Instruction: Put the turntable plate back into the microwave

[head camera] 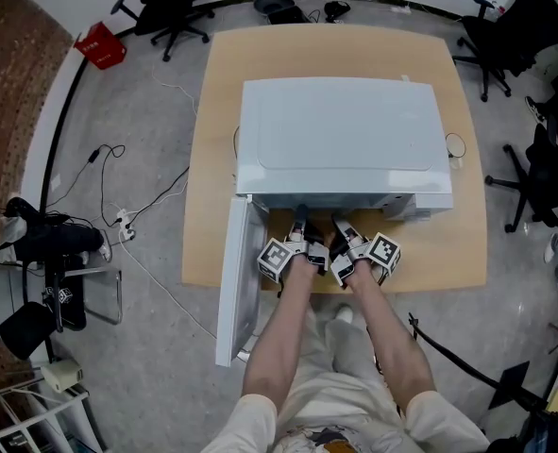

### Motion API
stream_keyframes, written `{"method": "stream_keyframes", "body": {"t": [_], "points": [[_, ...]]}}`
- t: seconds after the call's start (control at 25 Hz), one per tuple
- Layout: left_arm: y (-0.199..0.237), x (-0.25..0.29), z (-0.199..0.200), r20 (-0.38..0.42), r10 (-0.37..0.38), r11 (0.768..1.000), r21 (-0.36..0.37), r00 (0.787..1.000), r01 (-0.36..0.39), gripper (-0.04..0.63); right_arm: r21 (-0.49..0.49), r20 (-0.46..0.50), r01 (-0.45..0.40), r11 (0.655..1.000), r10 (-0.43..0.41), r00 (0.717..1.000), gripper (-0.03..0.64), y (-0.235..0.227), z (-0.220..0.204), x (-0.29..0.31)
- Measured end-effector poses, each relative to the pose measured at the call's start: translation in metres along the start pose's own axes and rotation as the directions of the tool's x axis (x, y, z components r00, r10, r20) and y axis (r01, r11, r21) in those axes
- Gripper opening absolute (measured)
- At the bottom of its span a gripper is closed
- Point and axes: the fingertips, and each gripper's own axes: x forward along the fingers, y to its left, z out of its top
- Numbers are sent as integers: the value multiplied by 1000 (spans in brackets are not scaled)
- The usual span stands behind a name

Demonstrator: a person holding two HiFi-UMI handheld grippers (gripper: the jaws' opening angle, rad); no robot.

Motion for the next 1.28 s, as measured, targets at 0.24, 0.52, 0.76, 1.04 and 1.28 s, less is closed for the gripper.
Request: {"method": "stream_keyframes", "body": {"t": [0.24, 0.52, 0.76, 1.04, 1.28], "points": [[1, 0, -2, -13, 6, 1000, -11, 1000, -6, 41, -15, -43, 61, 998, -62, 997, 46, -6, -7, 3], [0, -14, -14, -84, 26, 1000, 16, 996, -25, 59, 37, -14, 125, 991, -125, 992, 41, -14, 3, 2], [7, -18, -17, -101, 52, 999, 11, 994, -52, 20, 82, -32, 172, 982, -169, 985, 38, -18, 6, 4], [5, -18, -15, -114, 55, 998, 31, 992, -51, 26, 95, -26, 135, 986, -133, 991, 79, -15, 4, 7], [-1, -27, -19, -150, 90, 986, 151, 985, -67, 35, 70, -43, 185, 980, -183, 982, 137, -18, -2, -2]]}}
